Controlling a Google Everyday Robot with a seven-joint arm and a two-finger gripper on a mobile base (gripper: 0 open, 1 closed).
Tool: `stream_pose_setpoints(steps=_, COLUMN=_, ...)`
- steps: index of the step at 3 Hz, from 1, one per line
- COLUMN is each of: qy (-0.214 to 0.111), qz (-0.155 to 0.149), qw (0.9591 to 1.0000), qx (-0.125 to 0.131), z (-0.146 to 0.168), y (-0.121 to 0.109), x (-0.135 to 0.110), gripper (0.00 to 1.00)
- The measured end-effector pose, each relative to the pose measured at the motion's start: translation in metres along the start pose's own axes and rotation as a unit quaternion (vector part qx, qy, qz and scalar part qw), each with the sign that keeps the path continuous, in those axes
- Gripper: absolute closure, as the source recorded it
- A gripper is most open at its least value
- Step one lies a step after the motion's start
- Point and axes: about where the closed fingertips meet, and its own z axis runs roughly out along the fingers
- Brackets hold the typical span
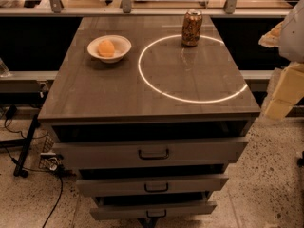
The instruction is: Pick orange from paper bowl and place on counter
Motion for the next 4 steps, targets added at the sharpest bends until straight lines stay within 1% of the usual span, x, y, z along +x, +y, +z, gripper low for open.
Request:
stream_pose_setpoints(steps=1, qy=-0.004, qz=-0.003, qw=1.0000, qx=0.001, z=0.002, y=-0.003, x=-0.002, gripper=0.00)
stream_pose_setpoints(steps=2, qy=-0.025, qz=-0.022, qw=0.9994, qx=0.002, z=0.011, y=-0.016, x=-0.012, gripper=0.00)
stream_pose_setpoints(steps=3, qy=-0.072, qz=-0.063, qw=0.9954, qx=0.009, z=0.036, y=-0.049, x=-0.048, gripper=0.00)
stream_pose_setpoints(steps=4, qy=-0.126, qz=-0.103, qw=0.9865, qx=0.020, z=0.057, y=-0.081, x=-0.101, gripper=0.00)
